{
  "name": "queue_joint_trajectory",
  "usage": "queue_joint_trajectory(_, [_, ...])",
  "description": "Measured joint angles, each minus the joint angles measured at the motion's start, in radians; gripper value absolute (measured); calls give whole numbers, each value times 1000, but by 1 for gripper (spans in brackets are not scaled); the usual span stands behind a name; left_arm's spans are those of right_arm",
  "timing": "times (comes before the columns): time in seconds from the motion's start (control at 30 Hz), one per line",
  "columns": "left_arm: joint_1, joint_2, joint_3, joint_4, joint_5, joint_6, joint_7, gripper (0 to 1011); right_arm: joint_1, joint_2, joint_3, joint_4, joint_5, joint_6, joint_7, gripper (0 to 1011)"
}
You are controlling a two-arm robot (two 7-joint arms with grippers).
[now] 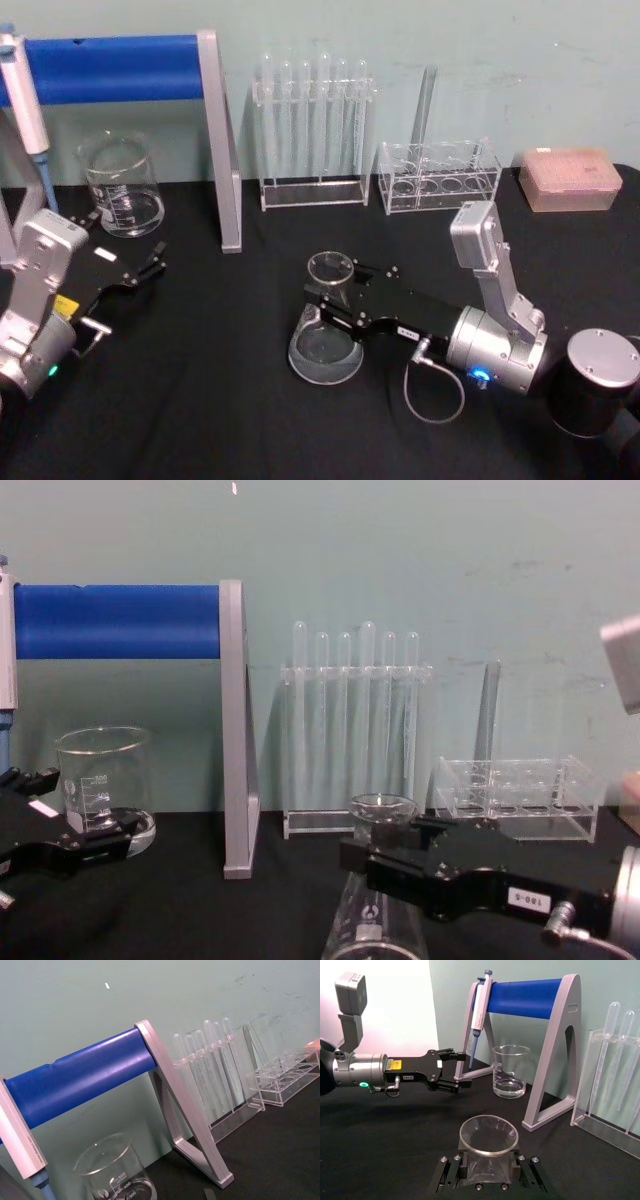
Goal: Grasp the erlenmeyer flask with one hand, shake it three times, then place it back.
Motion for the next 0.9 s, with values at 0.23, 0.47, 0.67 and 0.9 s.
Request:
queue_joint_trajectory(0.23, [0, 0, 0, 0, 0, 0, 0, 1001, 4, 1, -3, 4, 3, 6, -1, 457])
queue_joint_trajectory(0.47, [0, 0, 0, 0, 0, 0, 0, 1001, 10, 0, -8, 9, 6, 13, -1, 457])
queue_joint_trajectory(0.67, [0, 0, 0, 0, 0, 0, 0, 1001, 16, -2, -11, 13, 8, 23, -4, 457])
queue_joint_trajectory(0.9, [0, 0, 0, 0, 0, 0, 0, 1001, 20, -3, -13, 17, 10, 28, -3, 456])
